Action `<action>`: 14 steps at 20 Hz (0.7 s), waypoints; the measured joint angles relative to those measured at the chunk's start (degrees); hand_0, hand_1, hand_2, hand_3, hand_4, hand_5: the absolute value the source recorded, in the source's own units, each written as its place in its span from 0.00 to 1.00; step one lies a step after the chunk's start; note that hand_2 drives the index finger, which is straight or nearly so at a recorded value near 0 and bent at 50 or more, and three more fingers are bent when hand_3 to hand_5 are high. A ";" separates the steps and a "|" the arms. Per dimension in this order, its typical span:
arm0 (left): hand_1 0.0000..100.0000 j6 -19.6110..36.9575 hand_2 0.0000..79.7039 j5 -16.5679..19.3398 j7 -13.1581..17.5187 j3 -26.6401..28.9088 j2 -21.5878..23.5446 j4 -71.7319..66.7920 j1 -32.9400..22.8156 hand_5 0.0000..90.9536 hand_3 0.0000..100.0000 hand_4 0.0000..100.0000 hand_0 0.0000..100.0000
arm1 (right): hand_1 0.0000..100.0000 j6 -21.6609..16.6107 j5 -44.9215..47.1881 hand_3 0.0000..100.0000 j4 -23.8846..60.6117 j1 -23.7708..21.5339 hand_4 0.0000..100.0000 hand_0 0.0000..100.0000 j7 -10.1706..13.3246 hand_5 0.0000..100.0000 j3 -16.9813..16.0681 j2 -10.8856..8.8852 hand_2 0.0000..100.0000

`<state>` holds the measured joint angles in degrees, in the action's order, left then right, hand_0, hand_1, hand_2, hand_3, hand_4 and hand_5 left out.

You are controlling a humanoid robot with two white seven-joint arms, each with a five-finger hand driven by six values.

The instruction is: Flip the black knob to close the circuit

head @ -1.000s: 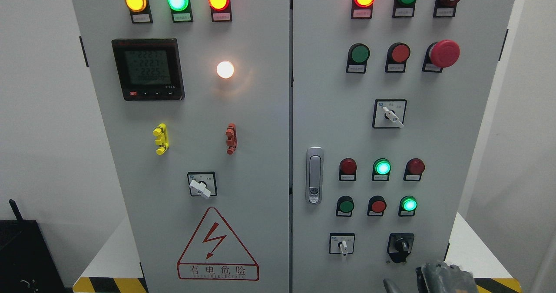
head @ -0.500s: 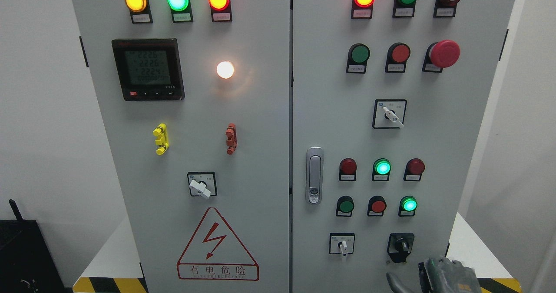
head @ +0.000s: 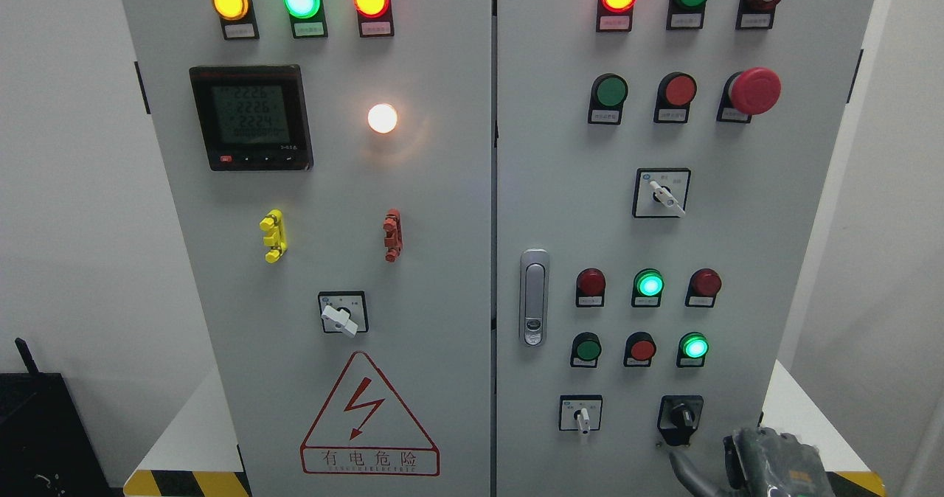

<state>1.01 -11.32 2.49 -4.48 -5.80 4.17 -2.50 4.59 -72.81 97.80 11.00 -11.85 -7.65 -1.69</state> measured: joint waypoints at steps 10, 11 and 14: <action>0.56 0.00 0.00 0.01 0.00 0.00 0.00 -0.01 0.00 0.00 0.00 0.00 0.12 | 0.00 1.17 -0.08 1.00 -1.18 1.08 0.85 0.00 0.29 0.82 0.13 -0.57 0.95; 0.56 0.00 0.00 0.01 0.00 0.00 0.00 -0.01 0.00 0.00 0.00 0.00 0.12 | 0.00 1.18 -0.09 1.00 -1.25 1.14 0.85 0.00 0.31 0.82 0.16 -0.61 0.95; 0.56 0.00 0.00 0.01 0.00 0.00 0.00 -0.01 0.00 0.00 0.00 0.00 0.12 | 0.00 1.78 -0.10 1.00 -1.45 1.24 0.85 0.00 0.33 0.82 0.29 -0.69 0.95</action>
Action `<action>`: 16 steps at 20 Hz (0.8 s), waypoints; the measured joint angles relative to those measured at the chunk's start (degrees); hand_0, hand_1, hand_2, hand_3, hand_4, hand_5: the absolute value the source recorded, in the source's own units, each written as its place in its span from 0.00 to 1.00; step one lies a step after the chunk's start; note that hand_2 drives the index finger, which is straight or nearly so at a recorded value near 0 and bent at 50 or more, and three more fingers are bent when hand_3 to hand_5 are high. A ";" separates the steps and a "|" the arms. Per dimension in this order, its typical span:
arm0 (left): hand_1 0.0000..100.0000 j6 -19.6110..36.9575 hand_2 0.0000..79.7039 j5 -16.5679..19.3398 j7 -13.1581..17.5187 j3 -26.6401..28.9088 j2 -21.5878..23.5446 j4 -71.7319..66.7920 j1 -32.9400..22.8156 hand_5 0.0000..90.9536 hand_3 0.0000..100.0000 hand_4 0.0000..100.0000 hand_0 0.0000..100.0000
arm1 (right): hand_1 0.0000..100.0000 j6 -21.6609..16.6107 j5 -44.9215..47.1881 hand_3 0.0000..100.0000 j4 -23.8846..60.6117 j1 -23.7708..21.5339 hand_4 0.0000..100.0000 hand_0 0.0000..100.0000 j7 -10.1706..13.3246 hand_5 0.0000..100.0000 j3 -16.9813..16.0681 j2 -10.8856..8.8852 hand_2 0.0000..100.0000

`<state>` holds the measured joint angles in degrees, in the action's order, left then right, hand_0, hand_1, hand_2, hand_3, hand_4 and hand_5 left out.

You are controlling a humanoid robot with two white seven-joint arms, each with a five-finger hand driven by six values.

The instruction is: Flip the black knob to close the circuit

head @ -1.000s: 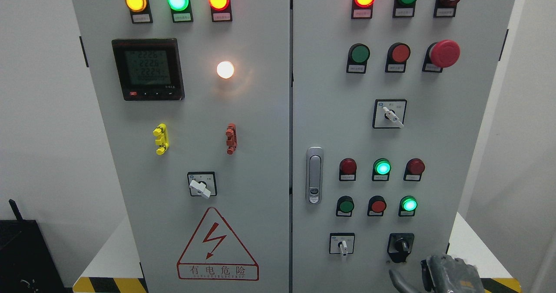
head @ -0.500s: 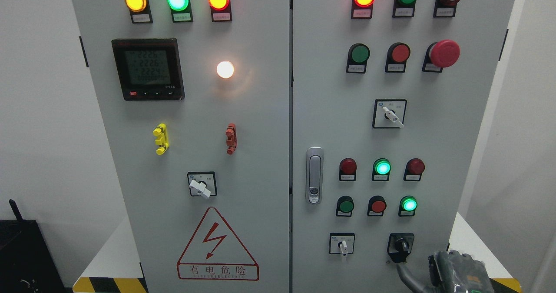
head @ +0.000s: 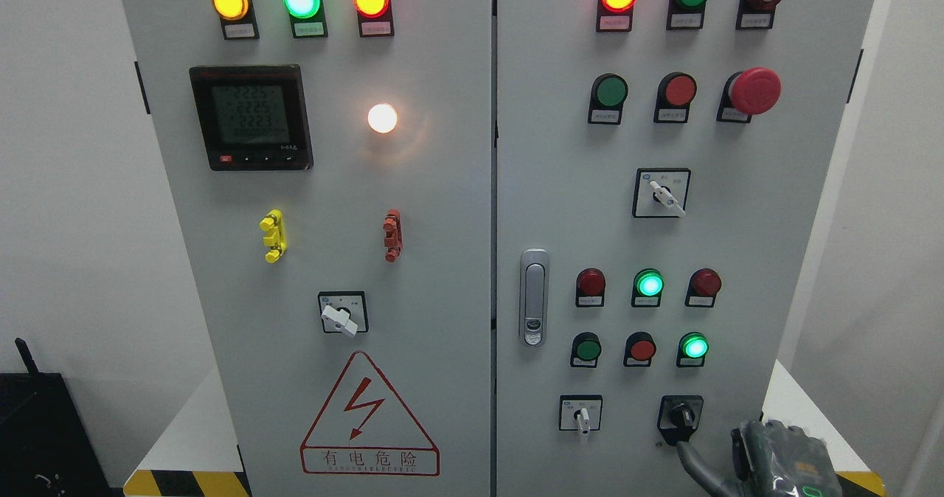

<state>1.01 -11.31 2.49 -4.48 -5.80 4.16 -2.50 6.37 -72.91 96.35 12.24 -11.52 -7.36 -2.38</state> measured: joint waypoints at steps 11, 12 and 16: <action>0.56 0.00 0.00 0.01 0.00 0.00 0.00 0.01 0.00 0.00 0.00 0.00 0.12 | 0.00 1.45 -0.03 1.00 -1.32 1.29 0.85 0.00 0.04 0.82 0.87 -0.07 0.95; 0.56 0.00 0.00 0.00 0.00 0.00 0.00 0.01 0.00 0.00 0.00 0.00 0.12 | 0.00 1.61 -0.03 1.00 -1.45 1.37 0.85 0.00 0.06 0.82 0.94 -0.06 0.95; 0.56 0.00 0.00 0.00 0.00 0.00 0.00 0.01 0.00 0.00 0.00 0.00 0.12 | 0.00 2.04 -0.03 1.00 -1.94 1.73 0.85 0.00 0.07 0.82 1.19 -0.05 0.94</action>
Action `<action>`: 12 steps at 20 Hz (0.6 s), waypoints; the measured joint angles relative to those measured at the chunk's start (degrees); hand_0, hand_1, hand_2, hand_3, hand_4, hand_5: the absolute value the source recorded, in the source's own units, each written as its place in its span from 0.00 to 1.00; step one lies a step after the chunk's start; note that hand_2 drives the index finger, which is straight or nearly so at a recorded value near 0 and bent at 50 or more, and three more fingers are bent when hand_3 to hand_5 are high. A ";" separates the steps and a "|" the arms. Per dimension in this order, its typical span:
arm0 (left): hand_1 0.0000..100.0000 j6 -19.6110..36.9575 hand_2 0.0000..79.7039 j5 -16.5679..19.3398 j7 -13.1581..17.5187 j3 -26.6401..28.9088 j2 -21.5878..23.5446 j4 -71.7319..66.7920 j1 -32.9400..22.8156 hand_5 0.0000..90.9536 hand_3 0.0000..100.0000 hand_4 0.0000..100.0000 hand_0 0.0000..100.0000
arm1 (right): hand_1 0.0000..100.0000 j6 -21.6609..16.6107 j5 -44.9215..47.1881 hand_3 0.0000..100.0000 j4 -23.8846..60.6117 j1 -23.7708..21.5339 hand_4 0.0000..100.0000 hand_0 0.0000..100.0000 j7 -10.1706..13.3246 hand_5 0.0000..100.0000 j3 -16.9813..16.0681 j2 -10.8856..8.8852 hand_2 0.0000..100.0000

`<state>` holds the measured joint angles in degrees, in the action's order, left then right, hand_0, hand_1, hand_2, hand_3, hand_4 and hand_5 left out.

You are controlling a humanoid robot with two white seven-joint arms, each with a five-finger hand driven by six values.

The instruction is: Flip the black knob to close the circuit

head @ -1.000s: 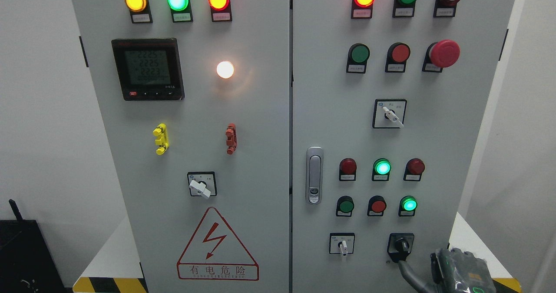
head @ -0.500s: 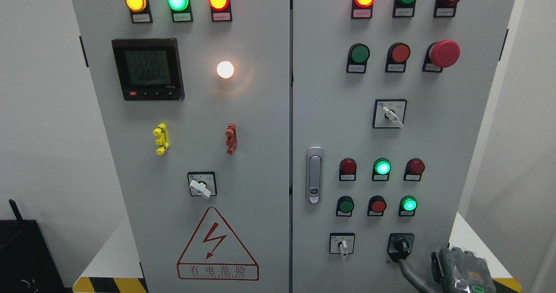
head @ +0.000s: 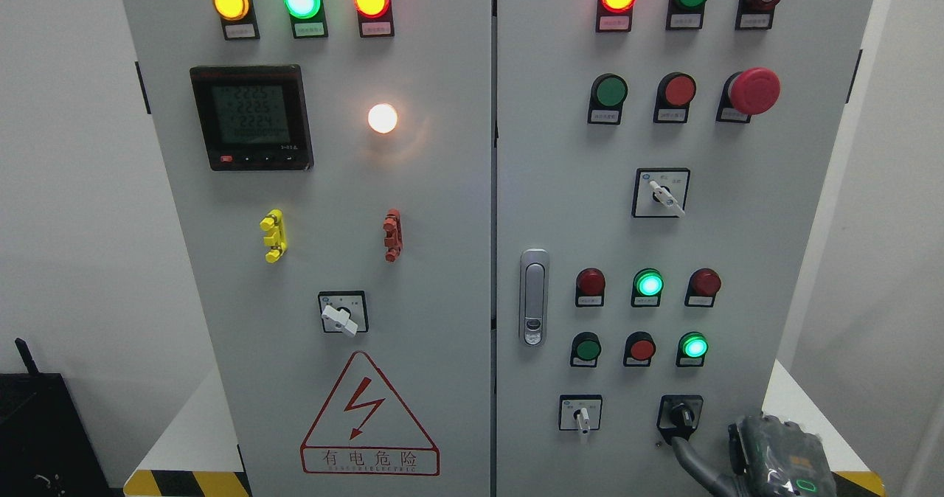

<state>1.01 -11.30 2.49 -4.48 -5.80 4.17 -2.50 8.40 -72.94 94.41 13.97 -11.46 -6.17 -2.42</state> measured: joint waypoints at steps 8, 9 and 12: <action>0.56 0.00 0.00 0.01 0.00 0.00 0.00 0.01 0.00 0.00 0.00 0.00 0.12 | 0.00 0.14 0.01 1.00 -0.91 0.36 0.85 0.00 0.19 0.82 0.20 -0.01 0.94; 0.56 0.00 0.00 0.00 0.00 0.00 0.00 0.01 0.00 0.00 0.00 0.00 0.12 | 0.00 0.16 0.03 1.00 -1.03 0.44 0.85 0.00 0.19 0.82 0.20 -0.02 0.94; 0.56 0.00 0.00 0.01 0.00 0.00 0.00 0.01 0.00 0.00 0.00 0.00 0.12 | 0.00 0.20 0.08 1.00 -1.45 0.70 0.85 0.00 0.25 0.82 0.12 -0.06 0.94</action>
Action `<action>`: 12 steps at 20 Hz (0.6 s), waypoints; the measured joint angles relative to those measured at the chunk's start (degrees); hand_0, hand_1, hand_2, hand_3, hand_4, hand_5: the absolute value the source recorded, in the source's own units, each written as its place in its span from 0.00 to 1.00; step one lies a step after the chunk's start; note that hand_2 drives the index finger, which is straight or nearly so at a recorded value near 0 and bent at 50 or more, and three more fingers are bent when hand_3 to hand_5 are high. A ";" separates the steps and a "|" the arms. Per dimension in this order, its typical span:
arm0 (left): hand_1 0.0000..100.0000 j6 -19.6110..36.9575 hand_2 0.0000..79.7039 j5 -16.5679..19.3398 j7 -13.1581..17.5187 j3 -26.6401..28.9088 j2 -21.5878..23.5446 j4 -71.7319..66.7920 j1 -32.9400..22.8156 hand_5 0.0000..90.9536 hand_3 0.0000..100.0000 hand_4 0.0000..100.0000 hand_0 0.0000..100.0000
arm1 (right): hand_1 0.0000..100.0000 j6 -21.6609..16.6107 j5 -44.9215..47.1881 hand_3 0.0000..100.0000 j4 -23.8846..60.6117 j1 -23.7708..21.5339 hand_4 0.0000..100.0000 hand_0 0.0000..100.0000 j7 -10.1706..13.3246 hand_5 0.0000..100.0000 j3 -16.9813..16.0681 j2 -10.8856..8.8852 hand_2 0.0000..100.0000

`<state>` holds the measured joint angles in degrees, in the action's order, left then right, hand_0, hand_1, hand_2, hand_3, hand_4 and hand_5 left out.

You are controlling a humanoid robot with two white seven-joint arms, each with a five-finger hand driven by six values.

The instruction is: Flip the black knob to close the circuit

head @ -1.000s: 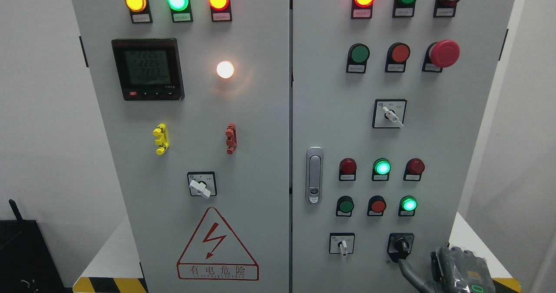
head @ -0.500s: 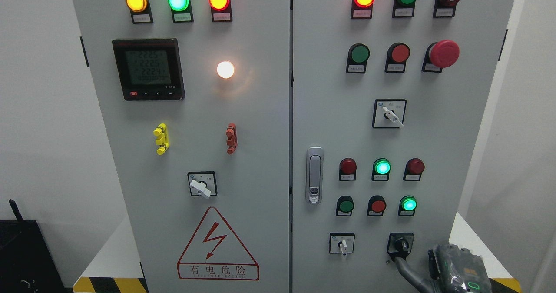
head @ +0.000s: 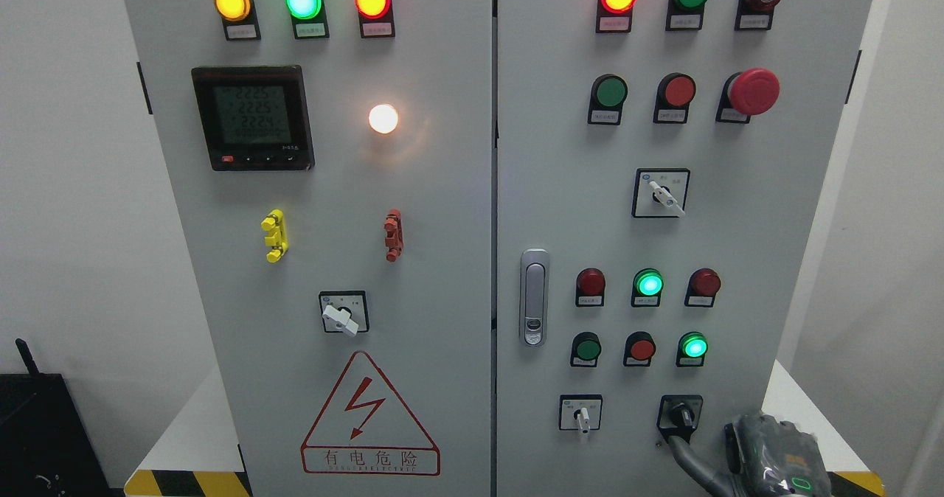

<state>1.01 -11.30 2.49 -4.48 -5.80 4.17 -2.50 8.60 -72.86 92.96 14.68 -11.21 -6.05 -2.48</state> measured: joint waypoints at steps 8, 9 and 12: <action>0.56 0.00 0.00 0.02 0.00 0.00 0.00 0.00 0.00 0.00 0.00 0.00 0.12 | 0.00 0.31 0.08 1.00 -0.95 0.87 0.85 0.00 0.00 0.83 -0.25 -0.07 0.94; 0.56 0.00 0.00 0.01 0.00 0.00 0.00 0.00 0.00 0.00 0.00 0.00 0.12 | 0.00 0.48 0.10 1.00 -1.04 0.92 0.85 0.00 -0.05 0.83 -0.28 -0.07 0.94; 0.56 0.00 0.00 -0.01 0.00 0.00 0.00 0.00 -0.02 0.00 0.00 0.00 0.12 | 0.00 0.80 0.15 1.00 -1.26 1.08 0.85 0.00 -0.23 0.83 -0.53 -0.12 0.94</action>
<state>1.01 -11.30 2.49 -4.48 -5.80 4.17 -2.53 9.40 -72.71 91.69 15.76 -11.44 -6.58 -2.60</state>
